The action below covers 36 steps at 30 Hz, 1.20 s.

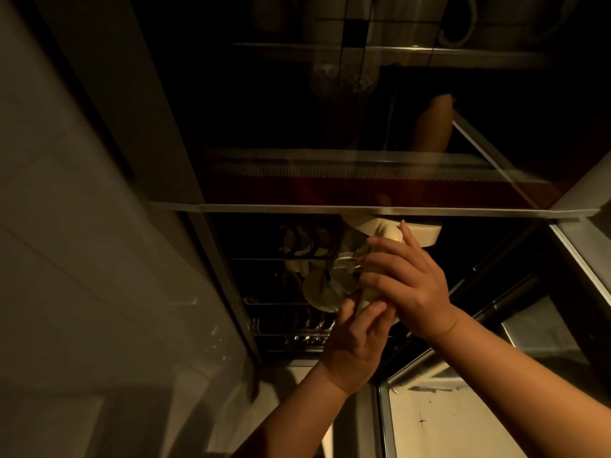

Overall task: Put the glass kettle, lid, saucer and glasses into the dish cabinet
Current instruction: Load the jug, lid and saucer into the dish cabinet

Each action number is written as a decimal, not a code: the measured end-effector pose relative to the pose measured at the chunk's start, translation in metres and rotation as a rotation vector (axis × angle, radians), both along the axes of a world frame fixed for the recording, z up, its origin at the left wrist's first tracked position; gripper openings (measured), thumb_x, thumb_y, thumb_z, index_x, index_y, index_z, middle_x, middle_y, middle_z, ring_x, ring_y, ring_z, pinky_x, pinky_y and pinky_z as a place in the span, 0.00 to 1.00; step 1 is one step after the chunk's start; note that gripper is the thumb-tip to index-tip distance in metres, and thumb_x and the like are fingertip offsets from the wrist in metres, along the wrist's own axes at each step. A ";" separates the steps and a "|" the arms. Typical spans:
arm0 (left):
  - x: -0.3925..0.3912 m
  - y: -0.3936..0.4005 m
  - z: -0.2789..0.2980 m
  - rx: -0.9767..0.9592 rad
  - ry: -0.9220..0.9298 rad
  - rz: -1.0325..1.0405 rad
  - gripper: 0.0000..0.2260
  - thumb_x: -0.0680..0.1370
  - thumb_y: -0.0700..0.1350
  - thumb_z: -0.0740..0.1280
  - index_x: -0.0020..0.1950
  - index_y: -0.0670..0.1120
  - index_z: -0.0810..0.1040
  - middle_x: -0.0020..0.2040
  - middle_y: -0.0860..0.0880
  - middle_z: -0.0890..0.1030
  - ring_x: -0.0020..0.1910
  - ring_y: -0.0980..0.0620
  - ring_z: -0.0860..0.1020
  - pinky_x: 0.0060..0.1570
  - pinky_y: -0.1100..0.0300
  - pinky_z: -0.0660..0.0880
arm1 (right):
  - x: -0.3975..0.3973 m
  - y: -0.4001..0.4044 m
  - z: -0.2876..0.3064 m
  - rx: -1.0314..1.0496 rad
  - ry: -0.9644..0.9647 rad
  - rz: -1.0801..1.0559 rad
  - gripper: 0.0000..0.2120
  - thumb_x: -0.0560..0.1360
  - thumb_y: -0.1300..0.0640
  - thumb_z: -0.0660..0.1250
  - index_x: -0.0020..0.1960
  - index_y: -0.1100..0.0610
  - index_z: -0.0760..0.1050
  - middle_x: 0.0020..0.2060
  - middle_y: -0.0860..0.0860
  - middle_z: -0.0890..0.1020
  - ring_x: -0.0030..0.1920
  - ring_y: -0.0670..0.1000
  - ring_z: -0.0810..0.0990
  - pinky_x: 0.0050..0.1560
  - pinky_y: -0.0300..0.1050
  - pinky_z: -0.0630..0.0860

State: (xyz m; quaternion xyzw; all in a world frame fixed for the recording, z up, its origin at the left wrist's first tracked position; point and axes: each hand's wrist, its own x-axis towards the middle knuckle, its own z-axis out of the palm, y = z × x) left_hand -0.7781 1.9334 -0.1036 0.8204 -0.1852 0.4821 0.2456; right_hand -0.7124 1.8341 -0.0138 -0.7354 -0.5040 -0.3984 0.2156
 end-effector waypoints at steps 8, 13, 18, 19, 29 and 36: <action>0.000 -0.020 -0.004 0.039 -0.068 -0.032 0.09 0.81 0.35 0.56 0.59 0.45 0.70 0.54 0.46 0.65 0.50 0.49 0.69 0.47 0.60 0.73 | -0.006 -0.022 -0.009 0.017 -0.093 0.004 0.05 0.78 0.54 0.64 0.48 0.56 0.74 0.49 0.53 0.79 0.62 0.54 0.74 0.67 0.65 0.64; 0.007 -0.023 -0.002 0.065 -0.069 -0.015 0.09 0.81 0.36 0.55 0.55 0.45 0.72 0.54 0.46 0.65 0.50 0.50 0.69 0.44 0.61 0.72 | -0.001 -0.025 -0.009 0.027 -0.074 0.009 0.06 0.78 0.55 0.63 0.48 0.57 0.75 0.41 0.58 0.84 0.60 0.54 0.76 0.66 0.66 0.66; 0.008 -0.021 -0.002 0.050 -0.093 -0.057 0.08 0.80 0.35 0.57 0.56 0.44 0.72 0.54 0.45 0.65 0.49 0.49 0.68 0.46 0.60 0.74 | 0.000 -0.026 -0.011 0.030 -0.071 -0.015 0.04 0.78 0.56 0.64 0.48 0.57 0.75 0.46 0.56 0.82 0.60 0.55 0.75 0.67 0.65 0.65; 0.007 -0.021 -0.002 0.046 -0.104 -0.066 0.08 0.80 0.35 0.57 0.56 0.44 0.71 0.55 0.45 0.64 0.49 0.50 0.68 0.46 0.59 0.74 | -0.001 -0.026 -0.011 0.031 -0.077 -0.010 0.04 0.78 0.56 0.64 0.48 0.56 0.75 0.48 0.54 0.80 0.60 0.54 0.75 0.67 0.65 0.65; 0.008 -0.019 -0.011 0.159 -0.144 -0.009 0.10 0.82 0.37 0.52 0.55 0.46 0.71 0.53 0.50 0.68 0.49 0.55 0.70 0.45 0.58 0.69 | -0.003 -0.023 -0.023 0.040 -0.155 0.011 0.09 0.80 0.52 0.60 0.50 0.56 0.74 0.51 0.53 0.77 0.60 0.54 0.75 0.68 0.64 0.63; 0.017 -0.015 -0.019 0.134 -0.194 0.025 0.11 0.83 0.38 0.50 0.56 0.45 0.71 0.53 0.49 0.67 0.49 0.53 0.70 0.49 0.56 0.68 | 0.002 -0.021 -0.032 0.044 -0.200 0.014 0.06 0.79 0.55 0.62 0.50 0.57 0.74 0.51 0.54 0.77 0.60 0.55 0.75 0.68 0.65 0.63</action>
